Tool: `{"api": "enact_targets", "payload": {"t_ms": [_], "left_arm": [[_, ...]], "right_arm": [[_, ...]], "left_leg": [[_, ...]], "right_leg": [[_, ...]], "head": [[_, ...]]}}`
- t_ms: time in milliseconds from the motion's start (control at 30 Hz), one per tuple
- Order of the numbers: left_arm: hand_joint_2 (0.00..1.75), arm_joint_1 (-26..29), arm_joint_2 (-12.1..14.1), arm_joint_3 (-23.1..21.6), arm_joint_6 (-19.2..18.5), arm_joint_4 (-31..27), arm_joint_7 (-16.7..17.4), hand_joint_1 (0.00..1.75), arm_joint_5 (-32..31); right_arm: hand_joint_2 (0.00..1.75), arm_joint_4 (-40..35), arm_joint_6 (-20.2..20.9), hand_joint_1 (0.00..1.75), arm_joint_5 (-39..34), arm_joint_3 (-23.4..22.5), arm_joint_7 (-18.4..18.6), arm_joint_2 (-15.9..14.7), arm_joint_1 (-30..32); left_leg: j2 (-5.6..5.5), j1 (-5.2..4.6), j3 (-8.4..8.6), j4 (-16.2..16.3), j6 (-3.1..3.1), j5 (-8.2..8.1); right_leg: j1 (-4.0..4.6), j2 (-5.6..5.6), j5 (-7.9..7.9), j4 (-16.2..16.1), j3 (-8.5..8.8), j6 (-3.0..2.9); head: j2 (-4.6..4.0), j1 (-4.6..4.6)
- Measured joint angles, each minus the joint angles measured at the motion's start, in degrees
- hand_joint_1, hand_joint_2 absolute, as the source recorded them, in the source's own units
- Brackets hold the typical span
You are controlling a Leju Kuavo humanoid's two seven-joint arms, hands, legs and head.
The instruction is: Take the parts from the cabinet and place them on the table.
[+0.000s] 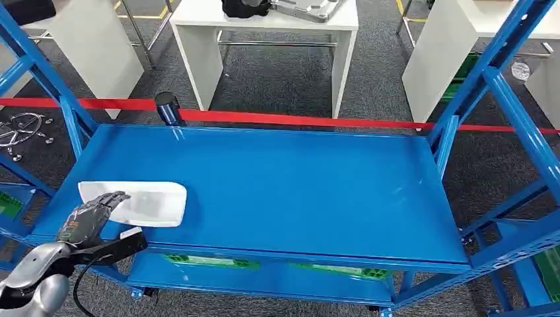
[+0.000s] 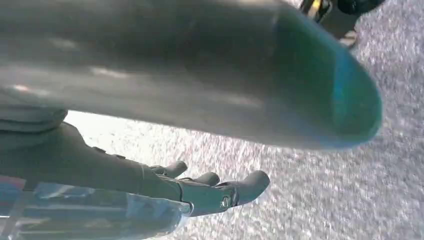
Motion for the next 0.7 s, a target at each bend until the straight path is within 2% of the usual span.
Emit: {"api": "enact_targets", "payload": {"t_ms": [33,67,100,167,200,233,267,300,333,367,400,433,500,533,567,600,633,667,700], "left_arm": [[1.75,-0.17,0.26,-0.17,-0.02,0.15,-0.17,1.75,0.13],[1.75,-0.32,0.26,-0.35,-0.02,0.26,-0.28,1.75,0.22],[1.75,-0.64,0.26,-0.48,-0.02,0.46,-0.39,1.75,0.28],[1.75,-0.93,0.24,-0.77,-0.02,0.85,-0.44,1.75,0.37],[1.75,-0.94,0.24,-1.03,-0.02,1.11,-0.50,1.75,0.39],[1.75,-0.96,0.24,-1.25,0.00,1.27,-0.55,1.75,0.55],[1.75,-1.08,0.22,-1.44,0.18,1.42,-0.61,1.75,0.61],[1.75,-1.39,0.24,-1.48,0.39,1.46,-0.61,1.75,0.94],[1.75,-1.71,0.24,-1.55,0.37,1.57,-0.61,1.75,1.05],[1.75,-1.93,0.24,-1.64,0.42,1.68,-0.61,1.75,1.09],[1.75,-2.05,0.33,-1.73,0.53,1.77,-0.61,1.75,1.27],[1.75,-2.17,0.46,-1.86,0.59,1.81,-0.61,1.75,1.47],[1.75,-2.22,0.96,-2.14,0.74,1.83,-0.61,1.75,2.01],[1.75,-2.23,1.11,-2.16,0.77,1.83,-0.57,1.75,2.14],[1.75,-2.22,1.33,-2.18,0.83,1.83,-0.57,1.75,2.14],[1.75,-2.26,1.51,-2.23,0.85,1.83,-0.57,1.75,2.14],[1.75,-2.23,1.73,-2.25,0.85,1.86,-0.50,1.75,2.14],[1.75,-2.21,1.84,-2.25,0.83,1.92,-0.46,1.75,2.16],[1.75,-2.14,1.81,-2.32,0.83,1.94,-0.44,1.75,2.14]], "right_arm": [[0.00,0.00,0.00,0.00,-0.13,0.00,0.00,-0.02,0.01],[0.00,0.00,0.00,0.00,-0.17,0.00,-0.04,0.04,0.01],[0.00,0.00,0.00,0.00,-0.22,0.00,-0.11,0.00,0.01],[0.00,0.00,-0.02,0.00,-0.26,0.00,-0.11,-0.02,0.00],[0.00,0.00,-0.02,0.00,-0.28,0.00,-0.15,-0.02,0.03],[0.00,0.00,-0.02,0.00,-0.28,0.00,-0.15,0.00,0.14],[0.00,0.00,0.00,0.00,-0.28,0.00,-0.15,0.00,0.23],[0.00,0.00,-0.02,0.00,-0.33,0.00,-0.15,0.00,0.26],[0.00,0.00,-0.02,0.00,-0.39,0.00,-0.15,-0.06,0.24],[0.00,0.00,-0.02,0.00,-0.48,0.00,-0.15,-0.11,0.20],[0.00,0.00,-0.02,0.00,-0.48,0.00,-0.17,-0.11,0.19],[0.00,0.00,-0.02,0.00,-0.48,0.00,-0.29,-0.11,0.18],[0.00,0.00,-0.02,0.00,-0.50,0.00,-0.42,-0.04,0.27],[0.00,0.00,-0.02,0.00,-0.50,0.00,-0.50,-0.02,0.28],[0.00,0.00,-0.02,0.00,-0.50,0.00,-0.52,-0.02,0.25],[0.00,0.00,-0.02,0.00,-0.52,0.00,-0.52,-0.13,0.25],[0.00,0.00,-0.02,0.00,-0.57,0.00,-0.55,-0.13,0.26],[0.00,0.00,-0.02,0.00,-0.55,0.00,-0.55,-0.09,0.27],[0.00,0.00,-0.02,0.00,-0.57,0.00,-0.55,-0.07,0.32]], "left_leg": [[0.03,0.11,0.53,-0.80,0.65,0.52],[0.25,0.47,1.07,-1.66,0.98,1.05],[0.26,0.44,1.13,-1.85,1.42,1.30],[0.26,0.31,0.90,-1.81,1.51,1.35],[0.28,0.23,0.80,-1.79,1.54,1.35],[0.28,0.19,0.80,-1.78,1.54,1.35],[0.26,0.19,0.85,-1.76,1.53,1.35],[0.22,0.20,0.95,-1.72,1.49,1.32],[0.17,0.23,1.03,-1.58,1.35,1.22],[0.14,0.25,1.02,-1.26,1.07,1.04],[0.12,-0.21,0.72,-0.76,0.67,0.72],[0.11,-0.24,0.61,-0.56,0.47,0.52],[0.11,-0.01,0.65,-0.69,0.12,0.68],[0.10,0.05,0.65,-0.60,-0.09,0.61],[0.09,0.22,0.57,-0.26,-0.52,0.23],[0.09,0.31,-0.33,1.29,-0.91,-1.11],[0.07,0.50,-1.90,5.23,-1.28,-3.54],[0.08,0.64,-4.47,10.73,-1.58,-6.03],[0.08,0.72,-6.71,15.47,-1.71,-7.71]], "right_leg": [[0.12,0.00,0.10,-0.20,0.12,0.33],[0.00,-0.09,-0.34,0.63,-0.39,0.32],[0.08,-0.09,-1.67,2.64,-1.34,0.00],[0.10,-0.09,-5.72,11.99,-5.79,-0.65],[0.11,-0.09,-7.16,16.50,-7.95,-0.61],[0.08,-0.10,-7.31,18.43,-8.96,-0.28],[0.02,-0.10,-6.46,17.17,-8.42,0.20],[-0.05,-0.13,-4.79,13.51,-6.57,0.80],[-0.08,-0.18,-2.59,7.87,-3.78,1.37],[-0.08,-0.28,-0.78,2.26,-0.93,1.66],[0.12,-0.30,-0.53,0.11,-0.08,1.00],[0.07,-0.19,-0.15,0.01,0.15,0.29],[0.53,-0.16,-0.11,0.06,0.09,-0.38],[0.29,-0.16,0.05,-0.04,0.12,-0.79],[0.00,-0.15,0.18,-0.12,0.21,-1.05],[-0.05,-0.15,0.12,-0.12,0.25,-1.18],[-0.03,-0.15,0.14,-0.12,0.24,-1.29],[0.04,-0.16,0.17,-0.11,0.14,-1.45],[0.10,-0.18,0.17,-0.10,0.08,-1.45]], "head": [[0.00,-0.04],[0.00,0.09],[0.00,0.15],[0.00,0.22],[0.00,0.15],[0.00,0.22],[0.00,0.18],[0.00,0.24],[0.00,0.24],[0.00,0.26],[0.00,0.31],[0.00,0.15],[0.00,0.15],[0.00,0.17],[0.00,0.20],[0.00,-0.02],[0.00,-0.02],[0.00,-0.02],[0.00,-0.02]]}}
